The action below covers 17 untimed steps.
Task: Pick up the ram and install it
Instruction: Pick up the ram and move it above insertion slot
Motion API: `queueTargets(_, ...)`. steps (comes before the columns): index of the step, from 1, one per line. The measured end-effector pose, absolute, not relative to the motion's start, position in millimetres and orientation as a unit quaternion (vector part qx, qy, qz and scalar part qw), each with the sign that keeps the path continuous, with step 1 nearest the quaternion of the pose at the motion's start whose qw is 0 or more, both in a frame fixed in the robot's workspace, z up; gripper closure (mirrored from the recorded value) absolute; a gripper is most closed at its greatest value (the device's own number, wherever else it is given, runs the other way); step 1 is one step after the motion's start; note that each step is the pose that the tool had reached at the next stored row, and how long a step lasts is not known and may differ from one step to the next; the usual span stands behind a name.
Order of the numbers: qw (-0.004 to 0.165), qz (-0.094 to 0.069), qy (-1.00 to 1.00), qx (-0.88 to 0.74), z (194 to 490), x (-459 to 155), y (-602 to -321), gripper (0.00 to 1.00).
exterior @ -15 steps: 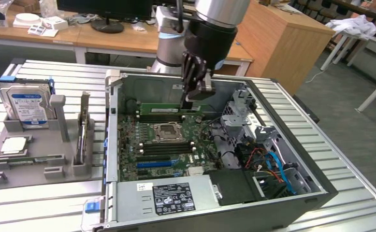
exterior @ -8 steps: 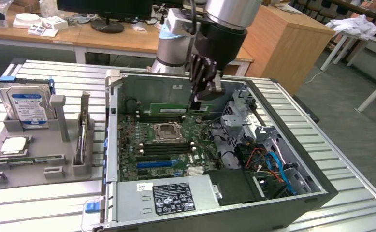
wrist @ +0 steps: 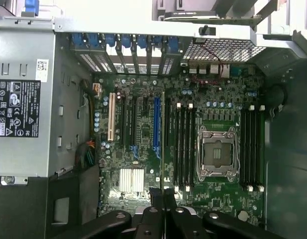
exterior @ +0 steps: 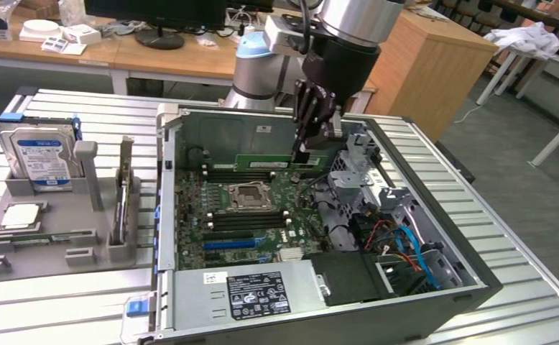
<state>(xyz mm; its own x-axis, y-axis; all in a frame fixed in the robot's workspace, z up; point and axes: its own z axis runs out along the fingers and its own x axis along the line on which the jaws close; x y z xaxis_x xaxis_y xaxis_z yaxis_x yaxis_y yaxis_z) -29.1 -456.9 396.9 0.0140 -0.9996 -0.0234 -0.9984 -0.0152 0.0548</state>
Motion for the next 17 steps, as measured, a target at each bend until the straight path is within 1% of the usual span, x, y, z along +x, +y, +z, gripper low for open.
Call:
queueTargets(6,0.011,-0.028,-0.702,0.712,397,-29,-453,0.88)
queueTargets(17,0.011,-0.027,-0.703,0.711,395,-29,-431,0.88)
